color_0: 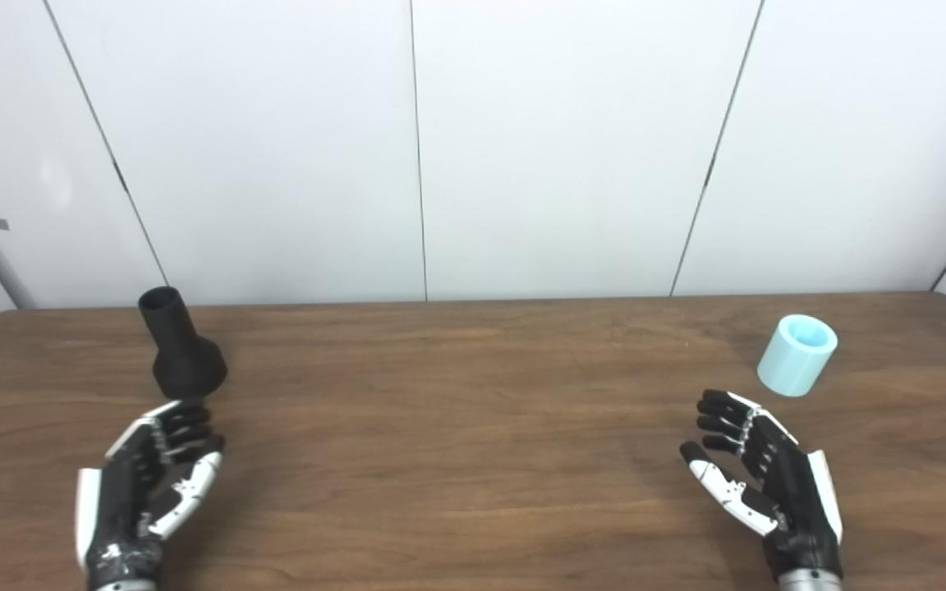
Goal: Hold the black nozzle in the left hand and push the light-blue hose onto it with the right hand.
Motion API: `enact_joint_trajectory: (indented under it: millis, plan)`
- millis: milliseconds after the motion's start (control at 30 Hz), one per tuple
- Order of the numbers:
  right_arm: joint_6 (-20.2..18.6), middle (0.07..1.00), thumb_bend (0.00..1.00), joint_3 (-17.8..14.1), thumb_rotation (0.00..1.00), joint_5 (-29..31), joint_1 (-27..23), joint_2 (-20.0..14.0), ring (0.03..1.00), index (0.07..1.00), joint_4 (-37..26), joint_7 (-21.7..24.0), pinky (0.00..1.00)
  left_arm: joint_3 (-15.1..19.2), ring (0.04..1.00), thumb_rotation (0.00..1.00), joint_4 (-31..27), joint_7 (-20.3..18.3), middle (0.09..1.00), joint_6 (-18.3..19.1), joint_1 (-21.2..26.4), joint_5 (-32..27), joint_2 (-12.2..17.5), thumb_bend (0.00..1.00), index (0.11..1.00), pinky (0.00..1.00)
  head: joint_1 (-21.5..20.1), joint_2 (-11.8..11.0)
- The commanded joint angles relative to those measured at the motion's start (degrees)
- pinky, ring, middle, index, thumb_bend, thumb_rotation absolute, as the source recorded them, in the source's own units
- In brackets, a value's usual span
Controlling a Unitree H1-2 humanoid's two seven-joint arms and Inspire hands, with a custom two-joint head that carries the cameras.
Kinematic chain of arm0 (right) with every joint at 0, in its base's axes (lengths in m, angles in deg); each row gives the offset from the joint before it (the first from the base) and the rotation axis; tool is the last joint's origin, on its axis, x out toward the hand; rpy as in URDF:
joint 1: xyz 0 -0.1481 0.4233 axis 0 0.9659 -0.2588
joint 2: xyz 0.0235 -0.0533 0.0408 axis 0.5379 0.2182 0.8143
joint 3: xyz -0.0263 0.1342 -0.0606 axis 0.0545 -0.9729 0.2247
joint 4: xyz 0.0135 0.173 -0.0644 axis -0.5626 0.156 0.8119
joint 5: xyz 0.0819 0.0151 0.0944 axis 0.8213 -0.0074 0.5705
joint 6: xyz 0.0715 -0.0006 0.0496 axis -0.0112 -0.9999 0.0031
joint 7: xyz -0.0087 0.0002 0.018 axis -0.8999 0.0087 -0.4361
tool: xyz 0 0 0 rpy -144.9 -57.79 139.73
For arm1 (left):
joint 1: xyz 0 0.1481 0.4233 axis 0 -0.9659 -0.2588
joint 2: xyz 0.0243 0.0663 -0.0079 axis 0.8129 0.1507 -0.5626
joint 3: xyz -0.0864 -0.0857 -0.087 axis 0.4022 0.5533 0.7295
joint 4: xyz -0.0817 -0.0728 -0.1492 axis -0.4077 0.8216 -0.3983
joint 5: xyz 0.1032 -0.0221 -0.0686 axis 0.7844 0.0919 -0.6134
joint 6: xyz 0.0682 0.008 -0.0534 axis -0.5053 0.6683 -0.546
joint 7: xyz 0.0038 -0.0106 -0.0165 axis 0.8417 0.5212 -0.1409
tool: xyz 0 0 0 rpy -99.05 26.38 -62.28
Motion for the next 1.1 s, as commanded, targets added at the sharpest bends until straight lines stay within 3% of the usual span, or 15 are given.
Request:
enact_joint_trajectory:
  millis: [0, 67, 167, 267, 367, 467, 600, 733, 867, 967, 1067]
  plan:
    - [1.3, 0.727, 0.28, -1.0, 0.2, 0.7, -0.1, -1.2, 0.715, 0.712, 1.5, 0.0, 0.66, 0.1, 0.61, 0.15, -0.2, 3.4, 0.641, -2.0, 1.6, 4.5, 0.6, 0.73, 0.647, 0.51, 0.8, -0.1]
    - [1.1, 0.731, 0.28, -1.5, 0.21, 1.5, -0.3, -1.8, 0.719, 0.716, 2.1, 0.4, 0.66, 0.4, 0.606, 0.16, 0.4, 4.8, 0.64, -1.4, 2.2, 5.4, 0.6, 0.75, 0.653, 0.5, 2.9, -0.5]
    - [0.8, 0.759, 0.29, -2.3, 0.23, 3.6, -0.5, -3.0, 0.749, 0.744, 2.8, 1.8, 0.7, 0.9, 0.624, 0.15, -0.7, 6.2, 0.661, 2.6, 3.1, 6.3, -0.3, 0.79, 0.676, 0.52, 7.7, -1.0]
    - [0.5, 0.772, 0.26, -3.0, 0.17, 5.5, -0.8, -4.2, 0.769, 0.756, 3.5, 2.9, 0.73, 0.3, 0.623, 0.13, -1.2, 7.8, 0.658, 4.5, 3.9, 9.1, -0.6, 0.82, 0.682, 0.53, 12.1, -1.2]
    - [0.0, 0.798, 0.25, -3.9, 0.13, 8.5, -1.1, -5.3, 0.809, 0.778, 4.2, 4.4, 0.81, 0.0, 0.64, 0.19, -0.8, 9.1, 0.667, 5.9, 4.8, 10.7, -0.6, 0.86, 0.693, 0.55, 15.8, -1.6]
    - [0.5, 0.793, 0.25, -4.5, 0.05, 9.0, -1.7, -5.8, 0.79, 0.772, 5.2, 4.3, 0.74, -0.4, 0.667, 0.18, -0.8, 10.0, 0.682, 8.3, 5.8, 12.5, -0.7, 0.87, 0.707, 0.58, 18.5, -2.5]
    - [0.5, 0.741, 0.28, -5.2, 0.26, 8.9, -2.2, -6.4, 0.731, 0.723, 6.3, 4.1, 0.66, -0.9, 0.678, 0.2, 1.3, 11.4, 0.699, 10.9, 8.0, 15.7, 0.7, 0.88, 0.724, 0.57, 21.9, -3.5]
    - [2.5, 0.739, 0.27, -5.6, 0.29, 9.7, -2.9, -7.0, 0.727, 0.723, 7.7, 5.0, 0.64, -1.5, 0.66, 0.22, 3.7, 10.9, 0.706, 13.4, 10.6, 16.7, 2.6, 0.9, 0.738, 0.55, 23.1, -3.6]
    - [2.6, 0.737, 0.26, -5.7, 0.37, 9.6, -3.6, -7.2, 0.729, 0.716, 8.9, 5.1, 0.65, -2.9, 0.693, 0.28, 4.3, 6.4, 0.766, 18.8, 12.8, 15.1, 4.4, 0.94, 0.795, 0.56, 24.0, -4.1]
    - [3.1, 0.742, 0.25, -5.8, 0.38, 10.0, -4.0, -7.3, 0.737, 0.714, 9.3, 5.4, 0.66, -4.5, 0.771, 0.32, 4.8, 3.2, 0.832, 22.0, 14.2, 14.6, 5.5, 0.96, 0.849, 0.63, 24.0, -4.3]
    - [4.0, 0.726, 0.28, -5.7, 0.48, 9.3, -4.5, -7.8, 0.721, 0.69, 10.8, 5.3, 0.66, -4.9, 0.863, 0.33, 6.8, 1.0, 0.908, 24.0, 15.7, 13.1, 6.3, 1.0, 0.927, 0.75, 24.3, -4.7]
